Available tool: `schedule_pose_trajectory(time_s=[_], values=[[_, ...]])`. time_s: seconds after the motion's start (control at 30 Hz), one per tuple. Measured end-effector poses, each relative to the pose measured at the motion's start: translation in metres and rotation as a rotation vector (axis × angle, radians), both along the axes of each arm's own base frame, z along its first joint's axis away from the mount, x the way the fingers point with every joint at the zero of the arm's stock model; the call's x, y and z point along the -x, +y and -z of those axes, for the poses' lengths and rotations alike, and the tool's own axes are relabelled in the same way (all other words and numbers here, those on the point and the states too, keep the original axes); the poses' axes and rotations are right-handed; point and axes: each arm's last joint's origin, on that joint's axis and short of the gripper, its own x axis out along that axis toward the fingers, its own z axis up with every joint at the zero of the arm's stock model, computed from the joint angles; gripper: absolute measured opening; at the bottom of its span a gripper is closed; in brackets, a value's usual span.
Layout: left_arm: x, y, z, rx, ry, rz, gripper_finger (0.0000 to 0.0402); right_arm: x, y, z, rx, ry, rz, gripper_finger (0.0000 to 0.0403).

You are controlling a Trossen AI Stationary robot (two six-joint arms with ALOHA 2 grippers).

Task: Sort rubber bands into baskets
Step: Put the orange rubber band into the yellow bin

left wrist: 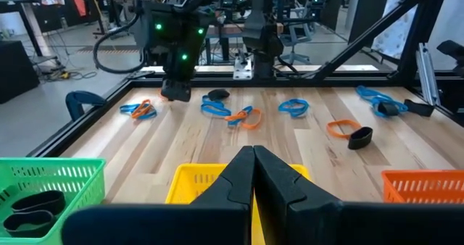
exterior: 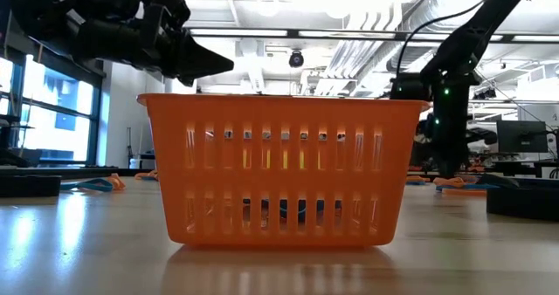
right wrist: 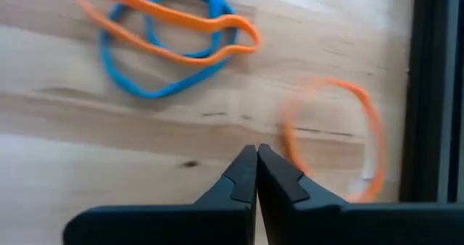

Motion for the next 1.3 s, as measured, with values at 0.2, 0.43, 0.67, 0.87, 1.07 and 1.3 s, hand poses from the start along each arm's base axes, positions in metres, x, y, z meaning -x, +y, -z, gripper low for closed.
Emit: schedule_pose_trajectory(time_s=[0.2,0.43,0.67,0.87,1.07,1.3], values=[[0.0,-0.001,0.0,-0.001,0.0,0.004,0.0,0.001,0.008,-0.004,-0.023,0.022,-0.026,0.0006],[0.0,-0.001,0.0,-0.001,0.0,0.003,0.0,0.006,0.005,-0.004,-0.04,0.056,-0.033,0.0052],[0.0,0.0,0.0,-0.001,0.0,0.003,0.0,0.012,-0.007,-0.005,0.012,0.017,0.048,0.0104],[0.0,0.0,0.0,0.0,0.0,0.002,0.0,0.018,-0.017,-0.006,0.036,-0.01,0.093,0.0107],[0.0,0.0,0.0,-0.001,0.0,0.002,0.0,0.018,-0.017,-0.006,0.033,-0.016,0.096,0.0107],[0.0,0.0,0.0,0.0,0.0,0.002,0.0,0.014,-0.019,0.0,0.066,-0.01,0.135,0.0107]])
